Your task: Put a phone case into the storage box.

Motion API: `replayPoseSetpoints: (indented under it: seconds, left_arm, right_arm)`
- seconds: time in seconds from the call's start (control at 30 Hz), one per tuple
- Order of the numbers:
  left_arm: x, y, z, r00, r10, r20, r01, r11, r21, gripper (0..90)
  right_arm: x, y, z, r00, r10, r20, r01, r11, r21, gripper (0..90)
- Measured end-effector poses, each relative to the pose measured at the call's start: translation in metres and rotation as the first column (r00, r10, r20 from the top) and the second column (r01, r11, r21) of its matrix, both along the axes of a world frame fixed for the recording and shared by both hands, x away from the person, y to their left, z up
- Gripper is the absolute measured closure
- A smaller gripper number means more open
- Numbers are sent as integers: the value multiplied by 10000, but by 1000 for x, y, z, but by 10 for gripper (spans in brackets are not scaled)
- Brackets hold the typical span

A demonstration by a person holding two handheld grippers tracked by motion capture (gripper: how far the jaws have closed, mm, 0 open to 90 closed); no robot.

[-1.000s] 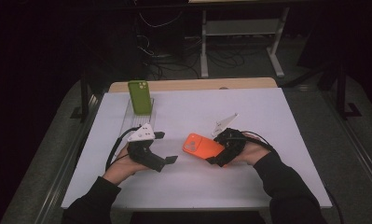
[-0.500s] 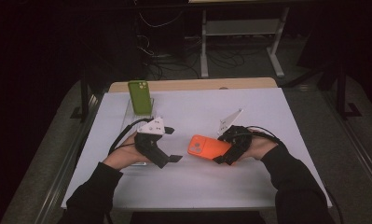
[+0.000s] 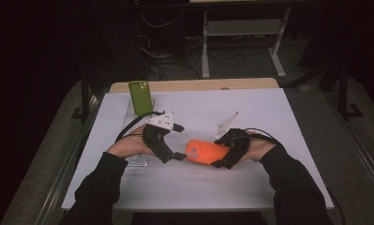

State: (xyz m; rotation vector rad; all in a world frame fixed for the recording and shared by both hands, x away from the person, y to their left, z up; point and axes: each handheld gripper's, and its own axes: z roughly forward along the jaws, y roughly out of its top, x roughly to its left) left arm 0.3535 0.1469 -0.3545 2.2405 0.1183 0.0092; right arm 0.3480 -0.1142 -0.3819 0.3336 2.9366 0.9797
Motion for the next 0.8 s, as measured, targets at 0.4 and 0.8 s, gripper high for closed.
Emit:
replayPoseSetpoints:
  seconds: [0.4, 0.8]
  left_arm:
    - [-16, -23, -11, 9938, -1108, -82, 1111, 9897, 898, 0]
    - [-19, -32, -22, 9919, -1218, -362, 1256, 9829, 1345, 0]
  right_arm:
    - [-13, 11, 2, 9961, 847, -230, -847, 9964, 13, 151]
    - [-22, 21, 11, 9898, 1420, 92, -1422, 9896, 209, 151]
